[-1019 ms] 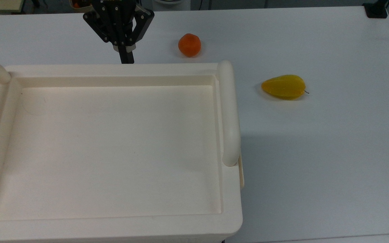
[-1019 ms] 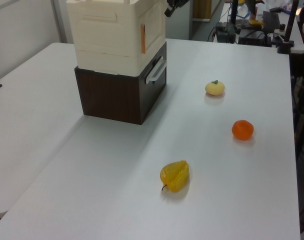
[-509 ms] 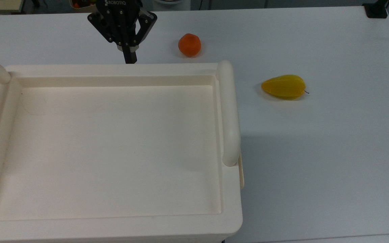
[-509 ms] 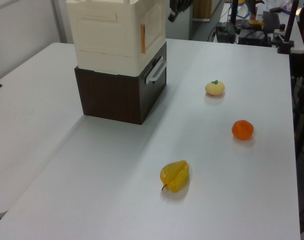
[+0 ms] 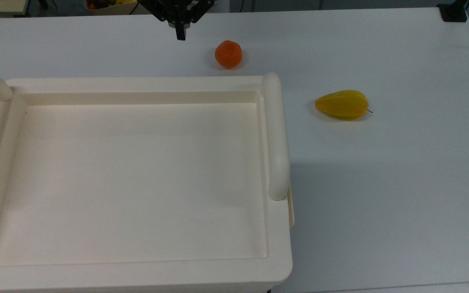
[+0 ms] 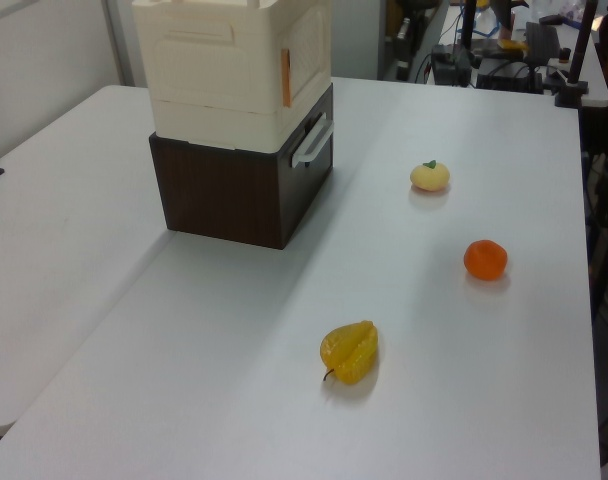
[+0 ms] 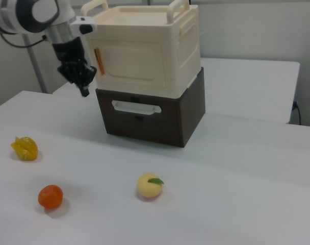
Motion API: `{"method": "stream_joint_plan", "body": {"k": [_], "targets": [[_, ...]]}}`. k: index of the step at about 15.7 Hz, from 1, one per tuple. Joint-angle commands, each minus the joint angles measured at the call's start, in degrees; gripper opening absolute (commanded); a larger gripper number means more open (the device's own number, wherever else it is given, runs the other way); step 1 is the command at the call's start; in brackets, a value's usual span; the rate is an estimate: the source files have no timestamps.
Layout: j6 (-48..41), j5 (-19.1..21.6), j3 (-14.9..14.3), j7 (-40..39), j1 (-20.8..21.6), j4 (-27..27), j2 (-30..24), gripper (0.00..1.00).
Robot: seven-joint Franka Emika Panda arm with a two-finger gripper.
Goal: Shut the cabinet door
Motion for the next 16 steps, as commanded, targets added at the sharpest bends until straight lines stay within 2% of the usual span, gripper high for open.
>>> {"method": "stream_joint_plan", "body": {"k": [1,4,5,8,9,10,11,16], "targets": [[-1.1,-4.4,-0.2,-6.0,1.9,-8.5,-6.1,0.00],[-2.5,-5.6,-0.2,-6.0,1.9,-8.8,-6.2,0.00],[-2.6,-5.2,-0.2,-5.3,1.8,-8.8,-6.1,0.06],[-3.8,-4.8,-0.2,-5.0,1.3,-8.6,-6.1,0.70],[-3.9,-4.8,-0.2,-4.9,1.2,-8.5,-6.1,0.79],[-3.9,-4.8,-0.4,-4.9,1.1,-8.5,-6.1,0.95],[-3.9,-4.8,-0.4,-4.7,1.0,-8.5,-6.2,1.00],[-3.9,-4.8,-0.9,-3.7,0.9,-8.1,-6.2,1.00]]}}
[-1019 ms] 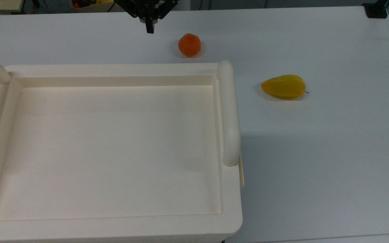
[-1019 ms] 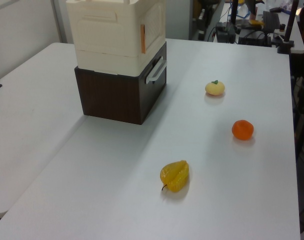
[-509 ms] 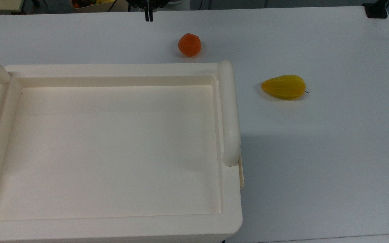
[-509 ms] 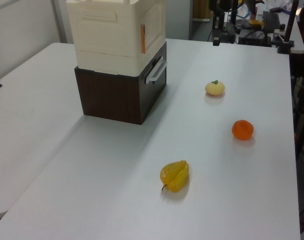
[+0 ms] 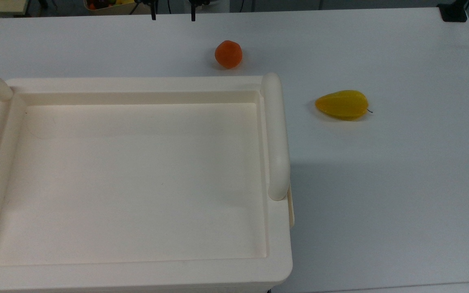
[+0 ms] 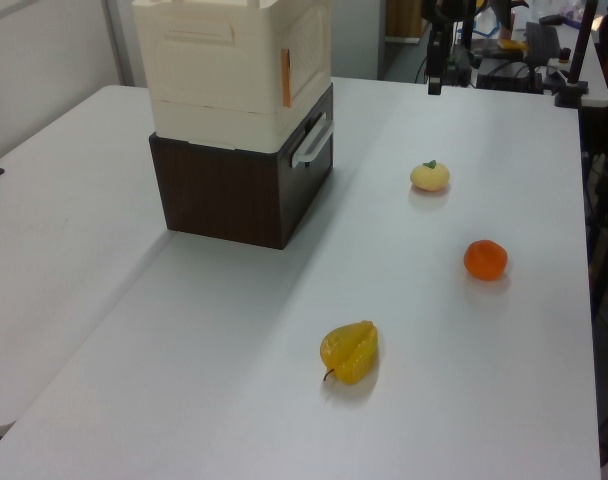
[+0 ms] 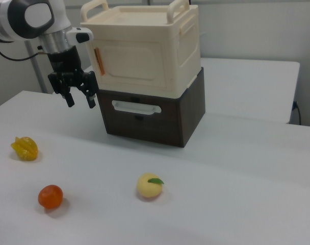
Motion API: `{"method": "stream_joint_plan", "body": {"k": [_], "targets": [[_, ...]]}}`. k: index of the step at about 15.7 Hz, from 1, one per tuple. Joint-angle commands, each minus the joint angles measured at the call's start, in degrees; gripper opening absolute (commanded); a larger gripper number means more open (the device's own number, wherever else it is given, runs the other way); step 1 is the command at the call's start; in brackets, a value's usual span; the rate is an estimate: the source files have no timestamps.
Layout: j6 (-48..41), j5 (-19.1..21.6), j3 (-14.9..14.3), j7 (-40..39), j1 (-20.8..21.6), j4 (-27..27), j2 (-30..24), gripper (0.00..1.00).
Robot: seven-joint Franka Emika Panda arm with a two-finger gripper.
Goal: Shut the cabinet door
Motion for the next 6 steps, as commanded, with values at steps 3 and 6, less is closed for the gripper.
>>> {"method": "stream_joint_plan", "body": {"k": [3,6], "targets": [[-1.6,-0.2,-0.8,0.9,0.2,-0.3,-1.6,1.00],[-2.1,-0.2,-1.1,0.8,-0.7,0.1,-1.6,1.00]]}}
